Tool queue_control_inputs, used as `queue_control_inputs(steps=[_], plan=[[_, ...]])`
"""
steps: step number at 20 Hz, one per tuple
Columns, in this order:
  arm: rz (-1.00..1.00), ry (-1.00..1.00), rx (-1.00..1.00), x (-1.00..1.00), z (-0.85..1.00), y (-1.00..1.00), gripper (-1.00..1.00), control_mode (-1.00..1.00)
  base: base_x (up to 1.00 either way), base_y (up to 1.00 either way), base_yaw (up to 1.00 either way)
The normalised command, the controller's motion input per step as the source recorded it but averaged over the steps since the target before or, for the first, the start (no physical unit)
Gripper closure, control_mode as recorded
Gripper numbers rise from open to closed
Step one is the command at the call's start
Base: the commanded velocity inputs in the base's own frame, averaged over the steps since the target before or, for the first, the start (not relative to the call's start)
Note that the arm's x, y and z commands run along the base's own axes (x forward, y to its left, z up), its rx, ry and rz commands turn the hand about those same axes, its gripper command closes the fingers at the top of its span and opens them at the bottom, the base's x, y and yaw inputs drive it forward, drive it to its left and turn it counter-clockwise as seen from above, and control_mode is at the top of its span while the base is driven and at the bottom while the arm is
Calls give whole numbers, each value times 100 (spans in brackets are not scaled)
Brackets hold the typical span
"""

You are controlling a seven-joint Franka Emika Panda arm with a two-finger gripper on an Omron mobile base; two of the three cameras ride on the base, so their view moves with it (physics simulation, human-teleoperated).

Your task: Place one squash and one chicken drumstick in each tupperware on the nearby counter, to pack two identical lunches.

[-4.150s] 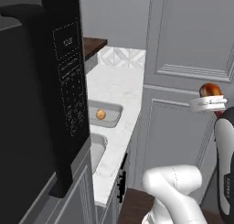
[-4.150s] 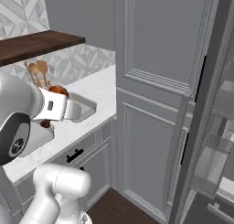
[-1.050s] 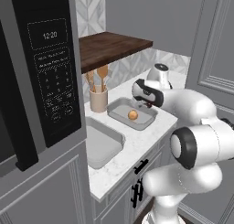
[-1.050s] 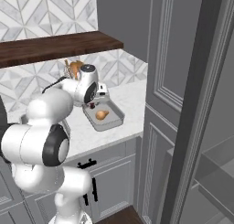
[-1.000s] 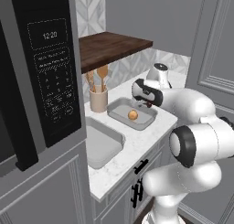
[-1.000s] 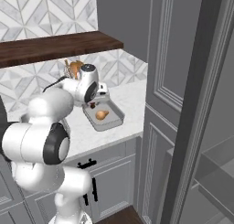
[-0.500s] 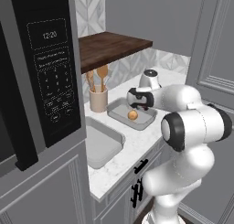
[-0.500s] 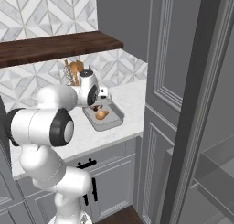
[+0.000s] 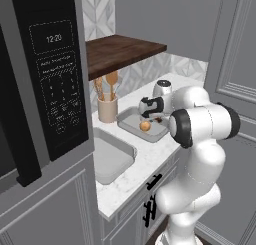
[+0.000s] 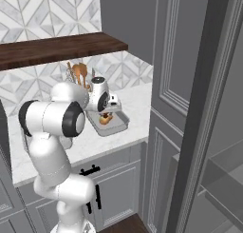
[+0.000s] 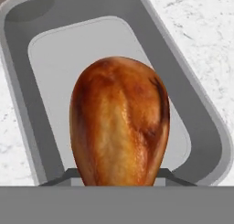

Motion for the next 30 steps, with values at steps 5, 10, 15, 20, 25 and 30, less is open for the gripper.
queue_control_inputs(steps=[5, 10, 15, 20, 25, 30], plan=[[3, 0, 0, 21, -32, -27, 100, -100, 0, 0, 0], [0, 0, -1, 21, -46, -4, 100, -100, 0, 0, 0], [0, 0, -1, 35, -51, 9, 100, -100, 0, 0, 0], [0, 0, 0, 32, -23, 26, 100, -100, 0, 0, 0], [0, 0, 0, 10, -10, 31, 100, -100, 0, 0, 0], [2, 0, 0, 0, -28, 5, -100, -100, 0, 0, 0]])
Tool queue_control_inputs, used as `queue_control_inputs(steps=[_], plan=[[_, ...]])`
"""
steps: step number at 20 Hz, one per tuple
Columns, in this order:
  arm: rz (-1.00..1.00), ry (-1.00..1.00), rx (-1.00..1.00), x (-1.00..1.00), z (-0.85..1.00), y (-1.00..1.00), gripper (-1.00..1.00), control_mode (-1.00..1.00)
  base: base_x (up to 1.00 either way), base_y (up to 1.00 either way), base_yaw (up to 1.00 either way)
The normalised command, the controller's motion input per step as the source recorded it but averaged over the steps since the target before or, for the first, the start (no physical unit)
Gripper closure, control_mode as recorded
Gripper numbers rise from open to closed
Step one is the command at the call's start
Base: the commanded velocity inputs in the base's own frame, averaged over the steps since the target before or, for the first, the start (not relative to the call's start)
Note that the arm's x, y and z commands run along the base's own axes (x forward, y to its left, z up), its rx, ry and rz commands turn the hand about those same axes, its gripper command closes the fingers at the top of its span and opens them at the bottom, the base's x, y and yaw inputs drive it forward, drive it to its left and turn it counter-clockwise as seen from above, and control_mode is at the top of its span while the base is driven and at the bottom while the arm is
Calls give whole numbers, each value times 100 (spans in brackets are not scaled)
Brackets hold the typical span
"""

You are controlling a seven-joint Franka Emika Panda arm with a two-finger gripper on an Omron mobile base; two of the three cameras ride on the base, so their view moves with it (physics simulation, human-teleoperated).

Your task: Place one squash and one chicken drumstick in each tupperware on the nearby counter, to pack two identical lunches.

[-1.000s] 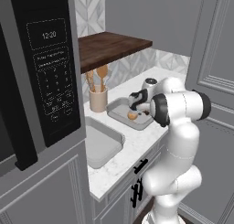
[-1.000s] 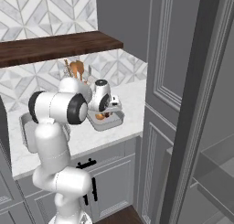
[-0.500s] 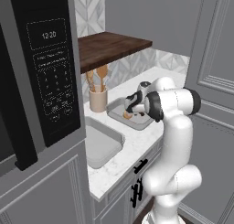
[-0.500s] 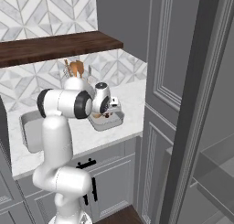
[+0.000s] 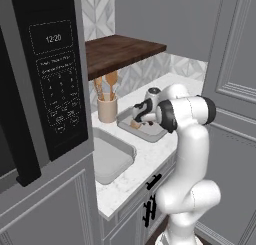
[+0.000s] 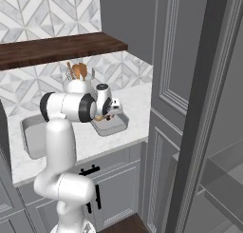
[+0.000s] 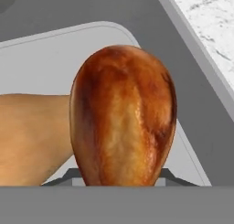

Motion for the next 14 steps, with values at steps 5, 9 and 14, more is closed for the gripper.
queue_control_inputs(steps=[5, 9, 14], plan=[[3, 0, 0, -13, -7, 0, -100, -100, 0, 0, 0], [0, -3, 0, -40, 7, 0, -100, -100, 0, 0, 0], [1, -4, 2, -83, 51, 0, -100, -100, 0, 0, 0]])
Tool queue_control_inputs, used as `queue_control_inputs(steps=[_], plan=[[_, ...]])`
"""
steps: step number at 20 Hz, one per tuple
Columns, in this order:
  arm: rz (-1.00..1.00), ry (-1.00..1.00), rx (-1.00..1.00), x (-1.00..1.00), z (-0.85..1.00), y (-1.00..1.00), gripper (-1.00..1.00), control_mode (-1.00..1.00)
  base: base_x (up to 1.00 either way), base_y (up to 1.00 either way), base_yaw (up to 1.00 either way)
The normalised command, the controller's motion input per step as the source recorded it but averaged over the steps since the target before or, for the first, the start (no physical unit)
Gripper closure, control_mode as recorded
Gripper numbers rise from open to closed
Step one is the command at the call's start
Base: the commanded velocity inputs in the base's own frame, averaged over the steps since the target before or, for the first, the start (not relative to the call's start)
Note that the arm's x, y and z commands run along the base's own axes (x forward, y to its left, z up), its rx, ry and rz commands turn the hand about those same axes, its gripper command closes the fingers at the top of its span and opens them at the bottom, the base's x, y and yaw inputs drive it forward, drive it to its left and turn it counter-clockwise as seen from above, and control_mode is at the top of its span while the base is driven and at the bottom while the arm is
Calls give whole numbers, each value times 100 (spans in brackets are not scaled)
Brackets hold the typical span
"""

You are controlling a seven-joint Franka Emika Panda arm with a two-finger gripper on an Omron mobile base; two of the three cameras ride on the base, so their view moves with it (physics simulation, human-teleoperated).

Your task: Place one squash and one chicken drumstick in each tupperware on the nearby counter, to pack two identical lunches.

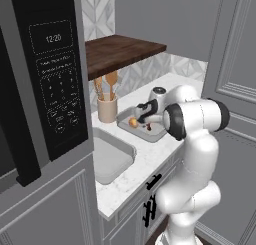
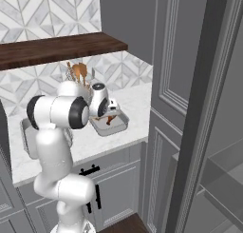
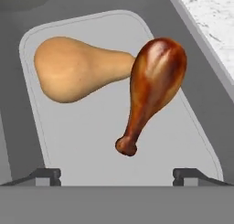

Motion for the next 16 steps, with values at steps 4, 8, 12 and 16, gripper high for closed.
queue_control_inputs(steps=[4, 8, 12, 16], plan=[[1, -9, 1, -90, 81, 0, -100, -100, 0, 0, 0], [0, -19, 0, -100, 100, 0, -100, -100, 0, 0, 0], [0, 0, 0, -100, 100, 0, -100, -100, 0, 0, 0], [-10, 9, 6, -100, 90, -1, -100, -100, 0, 0, 0]])
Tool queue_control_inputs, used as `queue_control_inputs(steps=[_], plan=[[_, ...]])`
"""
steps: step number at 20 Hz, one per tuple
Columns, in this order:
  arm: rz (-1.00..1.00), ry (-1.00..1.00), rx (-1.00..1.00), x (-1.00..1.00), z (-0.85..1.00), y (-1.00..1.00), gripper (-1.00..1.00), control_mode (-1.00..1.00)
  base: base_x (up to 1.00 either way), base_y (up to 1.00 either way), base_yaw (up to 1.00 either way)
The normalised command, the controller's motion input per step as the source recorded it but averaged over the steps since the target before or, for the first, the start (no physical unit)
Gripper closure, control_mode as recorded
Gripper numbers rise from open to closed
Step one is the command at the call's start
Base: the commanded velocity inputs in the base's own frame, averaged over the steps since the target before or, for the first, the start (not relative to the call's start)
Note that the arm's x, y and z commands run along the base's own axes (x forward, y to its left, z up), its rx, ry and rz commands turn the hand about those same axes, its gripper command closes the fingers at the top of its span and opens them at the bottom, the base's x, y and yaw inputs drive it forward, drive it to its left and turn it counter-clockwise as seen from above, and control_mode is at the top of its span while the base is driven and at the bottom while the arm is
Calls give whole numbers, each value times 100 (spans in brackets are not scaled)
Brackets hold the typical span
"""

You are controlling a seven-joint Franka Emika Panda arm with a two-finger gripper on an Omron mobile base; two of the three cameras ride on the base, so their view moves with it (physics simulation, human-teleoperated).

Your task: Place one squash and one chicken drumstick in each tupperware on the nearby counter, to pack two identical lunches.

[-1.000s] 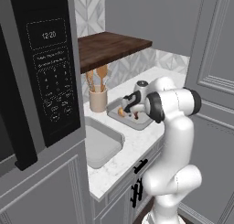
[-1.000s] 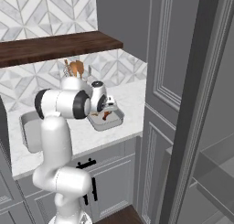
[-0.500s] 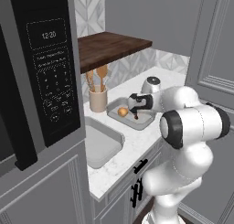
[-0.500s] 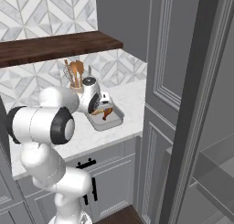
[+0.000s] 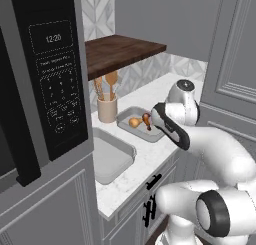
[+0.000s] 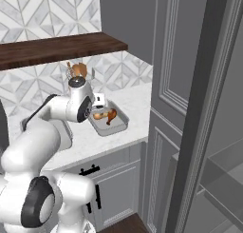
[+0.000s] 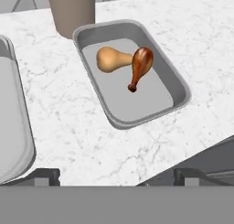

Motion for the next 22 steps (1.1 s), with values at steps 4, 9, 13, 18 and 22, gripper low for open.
queue_control_inputs(steps=[4, 9, 13, 18, 22], plan=[[-23, 9, 14, -99, 79, 0, -100, -100, 0, 0, 0], [-25, -10, 13, -95, 64, 2, -100, -100, 0, 0, 0], [-6, -39, 2, -88, 47, 2, -100, -100, 0, 0, 0], [-3, -15, 0, -81, 46, 12, -100, -100, 0, 0, 0], [0, -9, 0, -86, 37, 4, -100, -100, 0, 0, 0]])
